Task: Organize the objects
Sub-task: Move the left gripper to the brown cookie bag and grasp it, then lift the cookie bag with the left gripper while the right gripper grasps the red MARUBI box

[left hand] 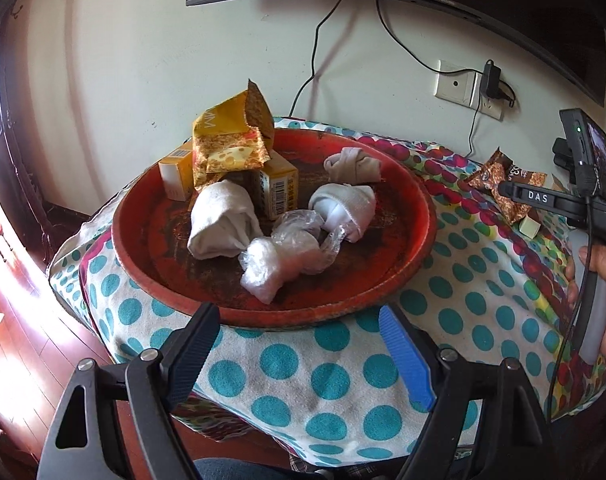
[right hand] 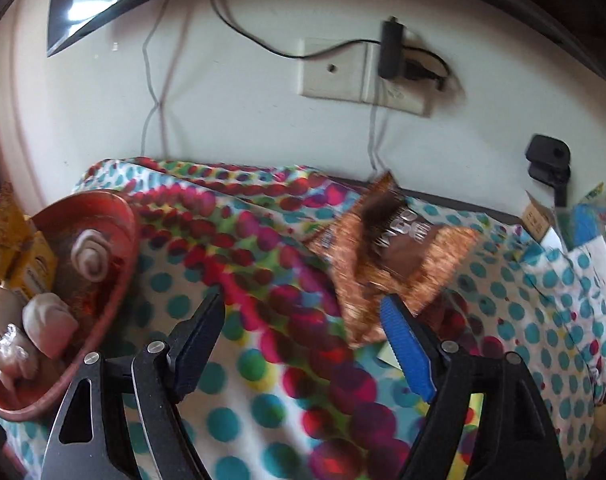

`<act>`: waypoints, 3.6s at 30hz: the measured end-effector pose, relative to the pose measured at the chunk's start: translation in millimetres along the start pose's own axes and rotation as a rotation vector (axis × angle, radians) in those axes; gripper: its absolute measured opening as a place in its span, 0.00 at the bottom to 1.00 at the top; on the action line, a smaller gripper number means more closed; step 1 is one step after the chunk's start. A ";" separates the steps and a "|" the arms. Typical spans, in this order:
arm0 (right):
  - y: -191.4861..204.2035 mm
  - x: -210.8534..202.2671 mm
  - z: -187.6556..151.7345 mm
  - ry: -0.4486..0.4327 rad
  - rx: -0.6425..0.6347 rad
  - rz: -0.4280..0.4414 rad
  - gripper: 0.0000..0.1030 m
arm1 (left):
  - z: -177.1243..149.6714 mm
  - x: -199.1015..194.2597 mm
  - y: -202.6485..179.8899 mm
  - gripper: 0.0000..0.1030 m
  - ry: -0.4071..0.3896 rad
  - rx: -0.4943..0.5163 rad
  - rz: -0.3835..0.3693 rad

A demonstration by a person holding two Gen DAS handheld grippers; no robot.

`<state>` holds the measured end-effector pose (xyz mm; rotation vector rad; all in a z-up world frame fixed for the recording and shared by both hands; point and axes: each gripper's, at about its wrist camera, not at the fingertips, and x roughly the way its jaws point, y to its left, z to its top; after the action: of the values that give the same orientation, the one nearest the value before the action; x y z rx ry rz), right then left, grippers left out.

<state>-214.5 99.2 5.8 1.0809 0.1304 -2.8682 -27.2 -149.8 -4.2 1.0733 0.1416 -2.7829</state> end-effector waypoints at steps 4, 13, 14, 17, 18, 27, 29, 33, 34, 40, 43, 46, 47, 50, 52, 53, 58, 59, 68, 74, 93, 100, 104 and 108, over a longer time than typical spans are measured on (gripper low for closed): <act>-39.0 2.9 -16.7 0.015 0.023 -0.052 0.76 | -6.5 0.3 -22.6 0.81 -0.008 0.054 -0.011; -81.1 10.7 -24.3 0.058 0.103 -0.058 0.76 | -14.5 10.4 -81.2 0.81 0.017 0.149 -0.082; -84.6 11.8 -25.0 0.063 0.117 -0.058 0.76 | -13.9 10.7 -88.4 0.81 0.017 0.164 -0.087; -99.0 14.8 -27.4 0.082 0.187 -0.053 0.77 | -11.0 14.6 -105.4 0.81 0.029 0.189 -0.114; -103.7 16.4 -28.4 0.092 0.213 -0.060 0.77 | -10.0 16.8 -110.3 0.81 0.037 0.190 -0.121; -133.7 23.7 -38.6 0.135 0.364 -0.063 0.77 | 26.7 33.1 -169.0 0.81 0.032 0.253 -0.144; -140.3 24.2 -41.4 0.136 0.397 -0.054 0.77 | 40.4 36.9 -185.5 0.81 0.019 0.288 -0.131; -141.7 13.8 -41.7 0.068 0.402 0.015 0.77 | 60.5 50.3 -211.5 0.81 0.017 0.342 -0.157; -137.4 11.1 -40.0 0.049 0.379 0.048 0.77 | 62.7 53.8 -215.1 0.81 0.026 0.352 -0.142; -86.5 13.2 -24.4 0.040 0.116 0.110 0.67 | 48.3 50.9 -208.6 0.81 0.018 0.337 -0.130; -68.4 30.5 -20.2 0.117 0.031 0.072 0.54 | 41.5 52.7 -198.5 0.81 0.033 0.308 -0.125; -74.2 43.0 -21.0 0.176 0.068 0.079 0.54 | 47.1 53.1 -189.0 0.81 0.020 0.280 -0.117; -80.4 41.2 -21.5 0.164 0.100 0.068 0.54 | 52.9 53.7 -186.3 0.81 0.017 0.266 -0.122; -103.9 36.4 -26.1 0.141 0.215 0.045 0.56 | 85.2 58.7 -191.0 0.81 0.026 0.236 -0.145; -118.5 32.6 -29.8 0.130 0.285 0.007 0.57 | 112.8 65.9 -205.1 0.81 0.026 0.237 -0.155; -125.2 30.9 -32.6 0.126 0.319 0.012 0.59 | 126.1 69.7 -216.5 0.81 0.016 0.251 -0.141; -140.4 26.1 -39.7 0.116 0.398 0.020 0.68 | 168.4 105.9 -288.1 0.84 0.040 0.352 -0.092; -140.3 25.4 -40.0 0.116 0.397 0.021 0.68 | 169.1 115.4 -302.1 0.84 0.062 0.360 -0.088; -137.0 25.7 -40.5 0.123 0.380 0.032 0.76 | 155.2 185.0 -348.7 0.85 0.162 0.354 -0.040; -144.4 21.6 -43.2 0.099 0.426 0.083 0.77 | 181.8 144.3 -345.3 0.86 -0.027 0.306 -0.157; -153.0 20.8 -45.7 0.061 0.502 0.162 0.77 | 184.5 246.7 -340.0 1.00 0.366 -0.002 -0.059; -152.8 22.6 -45.2 0.057 0.509 0.175 0.78 | 173.0 260.6 -355.1 1.00 0.405 0.053 -0.059; -152.5 21.5 -46.2 0.057 0.507 0.174 0.78 | 166.5 251.7 -364.5 1.00 0.354 0.159 -0.027; -153.6 21.5 -47.5 0.056 0.508 0.176 0.78 | 164.1 241.1 -366.8 0.88 0.313 0.212 -0.033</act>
<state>-214.7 255.9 -35.8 1.1675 -0.6889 -2.7738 -376.9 160.8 -33.5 1.5665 -0.1044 -2.6838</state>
